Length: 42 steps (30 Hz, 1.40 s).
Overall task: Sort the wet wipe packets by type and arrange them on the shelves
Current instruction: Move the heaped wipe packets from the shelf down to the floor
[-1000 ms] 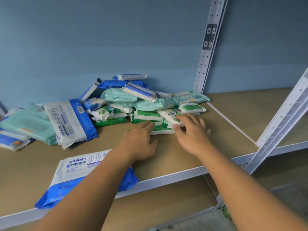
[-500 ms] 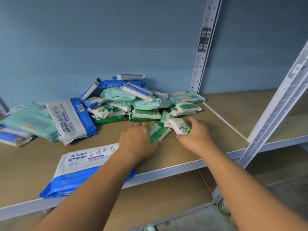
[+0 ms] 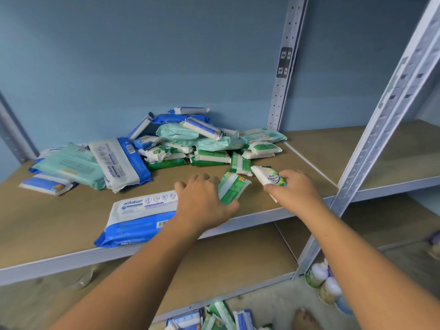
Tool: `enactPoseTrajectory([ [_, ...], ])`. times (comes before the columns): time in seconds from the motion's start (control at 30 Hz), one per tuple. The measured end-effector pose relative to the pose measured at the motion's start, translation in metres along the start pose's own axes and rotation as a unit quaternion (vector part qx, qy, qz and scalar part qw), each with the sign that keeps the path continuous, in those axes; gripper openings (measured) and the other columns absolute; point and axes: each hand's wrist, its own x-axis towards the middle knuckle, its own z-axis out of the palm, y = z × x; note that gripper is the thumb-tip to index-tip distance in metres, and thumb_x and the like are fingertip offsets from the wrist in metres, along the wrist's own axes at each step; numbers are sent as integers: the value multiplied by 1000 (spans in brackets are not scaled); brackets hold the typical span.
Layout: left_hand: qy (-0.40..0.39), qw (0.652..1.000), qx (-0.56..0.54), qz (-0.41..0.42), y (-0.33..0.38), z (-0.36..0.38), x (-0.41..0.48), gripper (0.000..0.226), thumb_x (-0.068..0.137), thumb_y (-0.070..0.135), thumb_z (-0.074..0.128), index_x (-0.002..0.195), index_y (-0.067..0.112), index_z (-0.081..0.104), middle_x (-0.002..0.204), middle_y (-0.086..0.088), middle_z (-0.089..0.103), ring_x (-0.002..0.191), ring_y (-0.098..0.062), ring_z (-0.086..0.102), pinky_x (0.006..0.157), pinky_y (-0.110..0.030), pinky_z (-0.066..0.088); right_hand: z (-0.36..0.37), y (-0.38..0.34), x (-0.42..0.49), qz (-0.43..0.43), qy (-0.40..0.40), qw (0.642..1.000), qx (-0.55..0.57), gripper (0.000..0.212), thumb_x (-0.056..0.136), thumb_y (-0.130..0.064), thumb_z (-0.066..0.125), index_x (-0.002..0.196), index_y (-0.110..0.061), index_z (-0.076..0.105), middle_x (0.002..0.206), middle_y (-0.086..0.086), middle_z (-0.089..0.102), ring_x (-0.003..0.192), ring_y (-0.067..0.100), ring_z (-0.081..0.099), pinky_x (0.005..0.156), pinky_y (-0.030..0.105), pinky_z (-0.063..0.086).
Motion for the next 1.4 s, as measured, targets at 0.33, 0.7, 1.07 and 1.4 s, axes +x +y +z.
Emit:
enactPoseTrajectory([
  [0.33, -2, 989, 7, 150, 5, -11, -88, 66, 76, 70, 44, 118, 23, 62, 105, 2, 58, 102, -22, 48, 86, -42, 39, -17, 27, -84, -25, 51, 994, 93, 25, 81, -33, 71, 98, -14, 72, 96, 6, 66, 93, 27, 62, 81, 45, 54],
  [0.7, -370, 917, 129, 69, -34, 118, -173, 56, 82, 46, 59, 129, 16, 55, 130, -11, 50, 124, -29, 44, 103, -45, 39, 74, 102, -174, 44, -53, 997, -35, 28, 75, -35, 66, 97, -19, 61, 95, 2, 56, 87, 27, 56, 71, 36, 48],
  [1.07, -466, 881, 78, -16, -48, 225, -241, 61, 89, 59, 53, 132, 16, 53, 131, -9, 49, 128, -33, 43, 110, -56, 34, 145, 178, -192, 13, -298, 938, -178, 57, 72, -59, 66, 119, -27, 58, 114, -4, 58, 100, 21, 61, 85, 34, 51],
  [1.4, -429, 902, 44, -31, -48, 280, -226, 68, 92, 62, 50, 145, 21, 42, 140, -8, 46, 131, -31, 41, 110, -53, 31, 207, 211, -193, 82, -345, 926, -129, 52, 78, -50, 76, 119, -21, 60, 111, -1, 60, 85, 15, 54, 74, 27, 45],
])
